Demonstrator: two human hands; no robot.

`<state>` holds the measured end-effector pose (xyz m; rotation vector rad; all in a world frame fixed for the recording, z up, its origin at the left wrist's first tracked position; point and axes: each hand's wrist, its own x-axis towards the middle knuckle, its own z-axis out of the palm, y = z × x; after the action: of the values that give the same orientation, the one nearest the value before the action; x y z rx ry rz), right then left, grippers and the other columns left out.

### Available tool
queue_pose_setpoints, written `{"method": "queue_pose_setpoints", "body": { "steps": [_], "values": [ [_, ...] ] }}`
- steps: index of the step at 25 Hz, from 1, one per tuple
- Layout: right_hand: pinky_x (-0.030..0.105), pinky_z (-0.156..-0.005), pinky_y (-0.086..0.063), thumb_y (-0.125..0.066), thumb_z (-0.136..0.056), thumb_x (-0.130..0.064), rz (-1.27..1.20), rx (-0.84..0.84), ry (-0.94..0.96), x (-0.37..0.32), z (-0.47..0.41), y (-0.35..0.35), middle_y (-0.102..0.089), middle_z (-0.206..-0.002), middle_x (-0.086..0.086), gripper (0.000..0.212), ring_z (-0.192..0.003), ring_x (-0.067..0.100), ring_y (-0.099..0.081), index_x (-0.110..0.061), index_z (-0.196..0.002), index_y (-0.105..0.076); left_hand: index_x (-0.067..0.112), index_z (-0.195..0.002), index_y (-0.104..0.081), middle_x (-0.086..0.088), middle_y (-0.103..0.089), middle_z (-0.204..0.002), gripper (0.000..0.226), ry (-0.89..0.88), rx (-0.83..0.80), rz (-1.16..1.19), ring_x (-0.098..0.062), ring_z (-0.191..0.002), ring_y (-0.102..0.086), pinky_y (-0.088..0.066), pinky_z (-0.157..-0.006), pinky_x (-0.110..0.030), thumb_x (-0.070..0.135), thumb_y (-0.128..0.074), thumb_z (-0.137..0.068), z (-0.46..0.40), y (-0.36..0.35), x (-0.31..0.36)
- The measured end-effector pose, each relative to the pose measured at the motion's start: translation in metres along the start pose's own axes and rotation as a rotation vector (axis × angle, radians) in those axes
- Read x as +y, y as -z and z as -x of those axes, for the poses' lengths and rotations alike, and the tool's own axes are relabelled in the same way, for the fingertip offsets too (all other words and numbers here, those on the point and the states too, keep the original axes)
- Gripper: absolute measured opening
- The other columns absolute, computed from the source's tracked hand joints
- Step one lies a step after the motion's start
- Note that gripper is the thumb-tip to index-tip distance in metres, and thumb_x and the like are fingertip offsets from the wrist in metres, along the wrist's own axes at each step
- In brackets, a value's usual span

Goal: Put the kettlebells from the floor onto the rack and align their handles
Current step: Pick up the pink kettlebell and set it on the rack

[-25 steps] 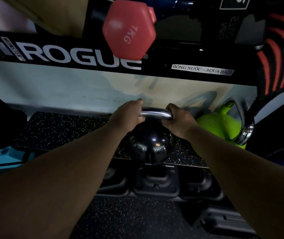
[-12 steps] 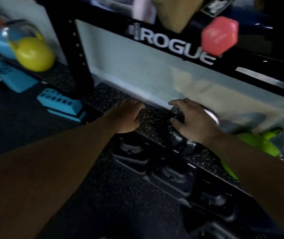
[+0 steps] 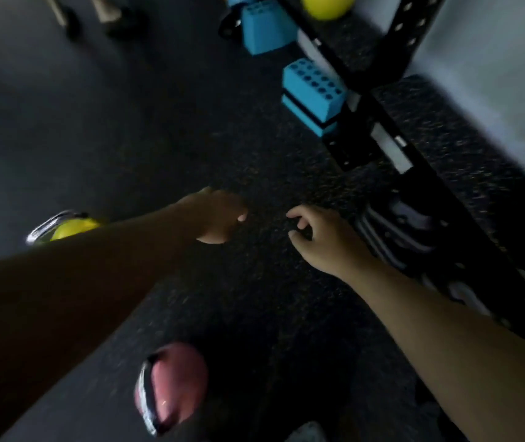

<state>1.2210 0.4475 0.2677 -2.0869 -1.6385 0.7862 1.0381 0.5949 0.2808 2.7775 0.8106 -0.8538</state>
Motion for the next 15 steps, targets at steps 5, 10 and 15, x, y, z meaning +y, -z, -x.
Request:
{"method": "queue_pose_setpoints", "body": {
  "steps": [5, 10, 15],
  "values": [
    [0.030, -0.082, -0.046, -0.060, -0.091, -0.034, -0.032, -0.180, -0.042, -0.083, 0.023, -0.155, -0.060, -0.106, -0.004, 0.034, -0.101, 0.014, -0.056, -0.027, -0.124, -0.057, 0.030, -0.140, -0.046, 0.000, -0.047, -0.146, 0.054, 0.126, -0.190, 0.080, -0.024, -0.135, -0.045, -0.038, -0.110, -0.041, 0.023, -0.060, -0.088, 0.104, -0.143, -0.085],
    [0.035, -0.085, -0.050, -0.058, -0.091, -0.038, 0.048, -0.387, -0.187, -0.105, 0.074, -0.313, -0.062, -0.112, -0.001, 0.035, -0.105, 0.019, -0.058, -0.026, -0.124, -0.058, 0.027, -0.148, -0.037, -0.004, -0.039, -0.154, 0.065, -0.006, -0.305, 0.021, -0.026, -0.143, -0.035, -0.032, -0.115, -0.045, 0.021, -0.061, -0.087, 0.145, -0.300, -0.108],
    [0.037, -0.086, -0.050, -0.055, -0.081, -0.060, 0.063, -0.615, -0.335, -0.100, 0.120, -0.435, -0.065, -0.110, 0.001, 0.048, -0.104, 0.025, -0.060, -0.021, -0.109, -0.060, 0.028, -0.157, -0.016, -0.006, -0.026, -0.162, 0.086, -0.247, -0.230, -0.079, -0.029, -0.147, -0.026, -0.031, -0.117, -0.045, 0.013, -0.066, -0.088, 0.139, -0.395, -0.081]
  ]
}}
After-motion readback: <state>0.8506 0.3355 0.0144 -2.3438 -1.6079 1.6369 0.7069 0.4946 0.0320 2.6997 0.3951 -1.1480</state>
